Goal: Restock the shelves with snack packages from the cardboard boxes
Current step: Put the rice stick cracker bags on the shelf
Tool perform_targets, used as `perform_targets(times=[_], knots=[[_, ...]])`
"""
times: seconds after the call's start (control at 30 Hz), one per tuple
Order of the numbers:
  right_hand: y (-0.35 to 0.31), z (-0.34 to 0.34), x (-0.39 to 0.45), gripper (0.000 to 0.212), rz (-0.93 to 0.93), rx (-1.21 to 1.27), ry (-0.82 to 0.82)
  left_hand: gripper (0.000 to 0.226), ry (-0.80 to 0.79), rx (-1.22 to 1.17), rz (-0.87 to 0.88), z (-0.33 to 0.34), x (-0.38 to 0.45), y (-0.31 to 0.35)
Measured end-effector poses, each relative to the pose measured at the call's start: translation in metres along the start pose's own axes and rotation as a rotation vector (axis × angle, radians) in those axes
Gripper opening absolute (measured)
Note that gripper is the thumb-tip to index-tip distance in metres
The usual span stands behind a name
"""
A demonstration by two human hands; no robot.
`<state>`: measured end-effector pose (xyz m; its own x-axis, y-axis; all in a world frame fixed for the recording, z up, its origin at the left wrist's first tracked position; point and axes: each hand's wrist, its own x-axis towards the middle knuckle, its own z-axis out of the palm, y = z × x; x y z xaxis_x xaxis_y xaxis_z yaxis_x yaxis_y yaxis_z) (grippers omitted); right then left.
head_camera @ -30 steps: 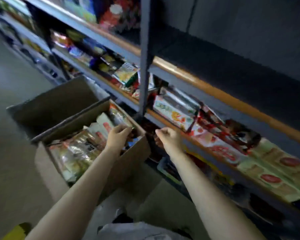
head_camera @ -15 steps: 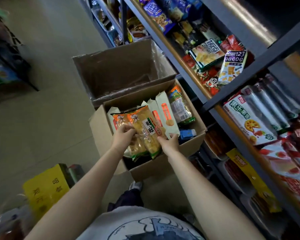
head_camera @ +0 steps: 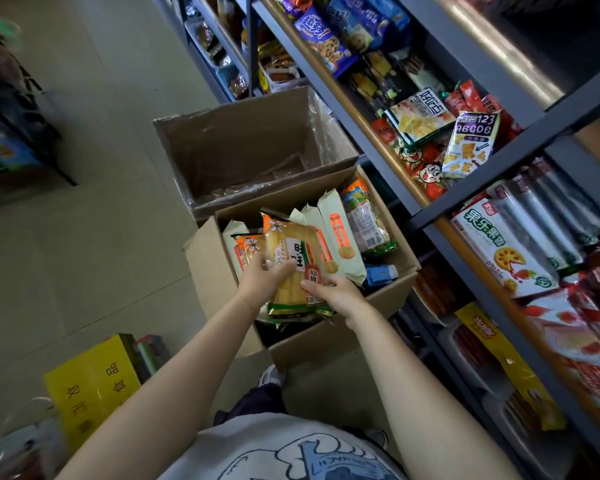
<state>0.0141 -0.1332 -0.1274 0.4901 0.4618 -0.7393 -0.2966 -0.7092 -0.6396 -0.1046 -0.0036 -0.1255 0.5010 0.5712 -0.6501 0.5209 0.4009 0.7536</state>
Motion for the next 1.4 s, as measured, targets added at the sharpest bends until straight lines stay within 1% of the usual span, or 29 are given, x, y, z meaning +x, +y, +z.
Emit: perform_targets(times=[0.1,0.13,0.23,0.27,0.33,0.37,0.43,0.5,0.57,0.63,0.77,0.8,0.93,1.0,1.07,1.13,1.2,1.27,1.33,1.4], knots=[[-0.011,-0.006,-0.019,0.062,-0.109,0.114,-0.003,0.047,-0.100,-0.175,0.016,-0.002,-0.011,0.015],[-0.016,-0.011,-0.027,0.060,-0.142,0.140,0.000,0.048,-0.146,-0.214,0.039,-0.001,-0.015,0.022],[-0.034,-0.035,-0.054,0.049,-0.246,0.207,0.049,0.039,-0.263,-0.301,0.116,0.007,-0.030,0.051],[-0.040,-0.044,-0.065,0.050,-0.287,0.240,0.054,0.037,-0.316,-0.327,0.140,0.012,-0.036,0.063],[-0.049,-0.064,-0.087,0.056,-0.357,0.281,0.080,0.044,-0.426,-0.341,0.215,0.026,-0.046,0.087],[-0.051,-0.075,-0.099,0.051,-0.388,0.294,0.115,0.050,-0.471,-0.325,0.254,0.037,-0.052,0.098],[-0.052,-0.099,-0.123,0.033,-0.435,0.341,0.228,0.054,-0.555,-0.291,0.319,0.062,-0.065,0.120],[-0.051,-0.126,-0.149,0.020,-0.478,0.381,0.381,0.051,-0.636,-0.259,0.371,0.095,-0.082,0.140],[-0.046,-0.157,-0.176,0.011,-0.517,0.434,0.531,0.042,-0.700,-0.195,0.410,0.131,-0.103,0.156],[-0.038,-0.188,-0.207,0.010,-0.544,0.489,0.683,0.037,-0.733,-0.108,0.475,0.166,-0.124,0.169],[-0.007,-0.246,-0.264,0.019,-0.572,0.539,0.925,0.005,-0.819,0.009,0.636,0.243,-0.170,0.191],[0.002,-0.260,-0.277,0.021,-0.584,0.554,0.979,0.003,-0.834,0.023,0.657,0.264,-0.181,0.196],[0.045,-0.317,-0.325,0.023,-0.631,0.619,1.153,0.012,-0.917,0.090,0.746,0.344,-0.225,0.206],[0.068,-0.347,-0.345,0.020,-0.595,0.549,1.256,0.016,-0.935,0.125,0.780,0.383,-0.246,0.207],[0.089,-0.377,-0.362,0.017,-0.555,0.476,1.361,0.026,-0.939,0.165,0.826,0.422,-0.266,0.208],[0.107,-0.407,-0.376,0.021,-0.518,0.436,1.446,0.032,-0.943,0.220,0.878,0.463,-0.282,0.207],[0.126,-0.435,-0.386,0.025,-0.495,0.447,1.484,0.037,-0.934,0.273,0.925,0.501,-0.295,0.204],[0.146,-0.461,-0.394,0.030,-0.469,0.476,1.479,0.041,-0.928,0.300,0.937,0.538,-0.305,0.198],[0.166,-0.485,-0.401,0.041,-0.453,0.533,1.467,0.043,-0.925,0.311,0.896,0.575,-0.311,0.189],[0.186,-0.508,-0.407,0.039,-0.449,0.619,1.453,0.043,-0.921,0.304,0.841,0.605,-0.318,0.179]])
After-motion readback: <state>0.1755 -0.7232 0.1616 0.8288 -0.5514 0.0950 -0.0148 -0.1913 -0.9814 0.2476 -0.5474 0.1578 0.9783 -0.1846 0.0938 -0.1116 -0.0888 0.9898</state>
